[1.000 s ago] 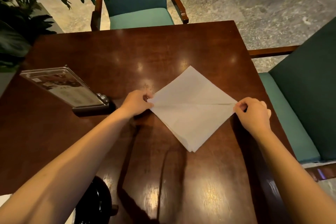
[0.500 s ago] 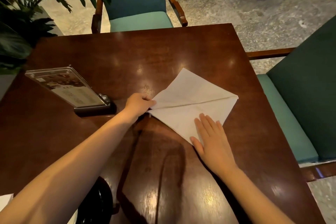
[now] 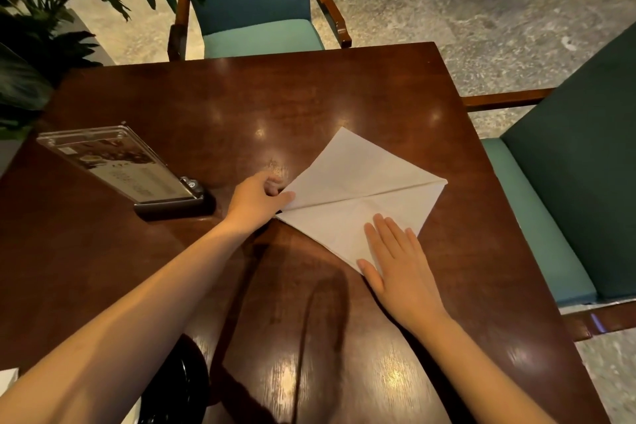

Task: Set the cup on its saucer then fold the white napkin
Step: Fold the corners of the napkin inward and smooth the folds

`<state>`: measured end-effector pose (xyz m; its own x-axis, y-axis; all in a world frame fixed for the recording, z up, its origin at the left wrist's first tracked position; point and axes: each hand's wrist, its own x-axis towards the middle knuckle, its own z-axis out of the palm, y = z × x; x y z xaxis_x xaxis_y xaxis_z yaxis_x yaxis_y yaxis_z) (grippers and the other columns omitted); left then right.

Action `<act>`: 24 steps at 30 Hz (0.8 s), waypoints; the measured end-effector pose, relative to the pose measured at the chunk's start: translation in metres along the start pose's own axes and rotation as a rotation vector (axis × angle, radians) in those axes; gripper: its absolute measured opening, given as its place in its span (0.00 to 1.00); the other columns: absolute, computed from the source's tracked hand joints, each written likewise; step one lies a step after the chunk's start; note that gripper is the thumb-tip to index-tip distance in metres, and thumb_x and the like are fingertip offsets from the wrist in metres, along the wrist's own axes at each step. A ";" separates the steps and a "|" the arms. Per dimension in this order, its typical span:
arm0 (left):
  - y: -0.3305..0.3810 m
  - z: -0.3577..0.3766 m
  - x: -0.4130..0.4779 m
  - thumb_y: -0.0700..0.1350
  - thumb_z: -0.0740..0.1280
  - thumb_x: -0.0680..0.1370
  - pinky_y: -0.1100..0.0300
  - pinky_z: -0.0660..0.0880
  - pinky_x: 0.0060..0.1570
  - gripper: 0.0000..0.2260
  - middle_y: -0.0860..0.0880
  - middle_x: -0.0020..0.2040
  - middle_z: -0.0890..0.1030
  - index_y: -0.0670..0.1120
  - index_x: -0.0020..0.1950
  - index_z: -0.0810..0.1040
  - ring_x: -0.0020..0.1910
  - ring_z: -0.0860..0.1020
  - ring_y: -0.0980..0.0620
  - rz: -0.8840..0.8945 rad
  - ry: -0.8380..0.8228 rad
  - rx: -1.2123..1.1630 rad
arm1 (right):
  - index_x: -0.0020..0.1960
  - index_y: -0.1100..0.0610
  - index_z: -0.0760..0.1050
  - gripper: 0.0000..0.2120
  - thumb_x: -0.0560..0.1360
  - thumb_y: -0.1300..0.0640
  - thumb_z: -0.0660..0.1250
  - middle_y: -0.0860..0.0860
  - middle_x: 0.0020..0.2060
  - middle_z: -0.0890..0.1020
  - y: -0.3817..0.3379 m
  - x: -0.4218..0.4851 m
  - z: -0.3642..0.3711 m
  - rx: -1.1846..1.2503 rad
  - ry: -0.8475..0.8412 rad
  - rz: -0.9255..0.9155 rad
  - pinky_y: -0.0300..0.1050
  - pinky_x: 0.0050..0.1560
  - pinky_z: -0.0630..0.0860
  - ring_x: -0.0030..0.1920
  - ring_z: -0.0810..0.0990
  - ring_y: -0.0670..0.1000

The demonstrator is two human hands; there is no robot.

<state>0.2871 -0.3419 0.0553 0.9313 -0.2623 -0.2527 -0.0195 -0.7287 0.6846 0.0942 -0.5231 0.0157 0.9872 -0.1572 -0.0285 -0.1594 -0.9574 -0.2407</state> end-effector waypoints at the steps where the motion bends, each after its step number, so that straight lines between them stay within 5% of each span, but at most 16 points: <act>1: 0.000 0.002 -0.002 0.52 0.72 0.71 0.61 0.71 0.45 0.16 0.51 0.50 0.75 0.51 0.57 0.75 0.49 0.73 0.52 0.091 0.005 0.103 | 0.74 0.54 0.58 0.28 0.79 0.41 0.46 0.53 0.75 0.59 0.001 0.000 0.000 -0.001 -0.004 -0.005 0.53 0.74 0.47 0.75 0.55 0.52; 4: 0.004 0.010 -0.007 0.50 0.70 0.72 0.56 0.68 0.55 0.16 0.51 0.55 0.72 0.52 0.59 0.75 0.56 0.69 0.50 0.403 0.008 0.374 | 0.75 0.53 0.55 0.29 0.79 0.40 0.45 0.52 0.76 0.56 0.006 -0.001 0.000 -0.011 -0.029 -0.036 0.51 0.74 0.45 0.76 0.51 0.51; 8: 0.005 0.013 -0.013 0.46 0.63 0.78 0.57 0.69 0.56 0.09 0.49 0.55 0.77 0.47 0.55 0.79 0.55 0.72 0.49 0.579 -0.094 0.544 | 0.75 0.52 0.55 0.29 0.79 0.40 0.45 0.50 0.76 0.56 0.014 -0.002 -0.005 -0.047 -0.058 -0.078 0.50 0.74 0.42 0.75 0.50 0.49; 14: 0.003 0.018 -0.024 0.51 0.60 0.78 0.56 0.71 0.54 0.12 0.49 0.53 0.78 0.48 0.54 0.78 0.52 0.73 0.50 0.623 -0.102 0.581 | 0.75 0.51 0.55 0.29 0.79 0.40 0.45 0.48 0.75 0.55 0.025 -0.008 -0.013 -0.035 -0.078 -0.120 0.48 0.75 0.44 0.75 0.50 0.47; 19: 0.007 0.054 -0.063 0.59 0.59 0.74 0.47 0.71 0.63 0.26 0.44 0.63 0.77 0.44 0.64 0.75 0.62 0.74 0.44 0.744 0.074 0.575 | 0.75 0.44 0.51 0.29 0.76 0.36 0.47 0.41 0.75 0.49 0.049 -0.020 -0.029 0.129 -0.213 -0.210 0.44 0.75 0.41 0.75 0.43 0.39; 21: 0.010 0.076 -0.080 0.60 0.57 0.74 0.44 0.67 0.64 0.29 0.42 0.66 0.74 0.43 0.67 0.72 0.66 0.72 0.43 0.683 0.067 0.596 | 0.74 0.42 0.56 0.29 0.75 0.34 0.47 0.38 0.74 0.52 0.057 -0.022 -0.040 0.203 -0.249 -0.178 0.42 0.75 0.42 0.74 0.45 0.35; 24: 0.011 0.098 -0.096 0.59 0.51 0.75 0.45 0.65 0.68 0.28 0.43 0.68 0.72 0.44 0.68 0.71 0.68 0.70 0.44 0.519 0.030 0.717 | 0.72 0.47 0.62 0.31 0.75 0.34 0.44 0.42 0.72 0.59 0.048 -0.013 -0.047 0.213 -0.075 -0.111 0.45 0.75 0.49 0.73 0.55 0.42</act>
<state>0.1619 -0.3867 0.0198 0.7507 -0.6606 -0.0040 -0.6561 -0.7463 0.1120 0.0732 -0.5781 0.0504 0.9978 -0.0279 -0.0609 -0.0522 -0.8938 -0.4453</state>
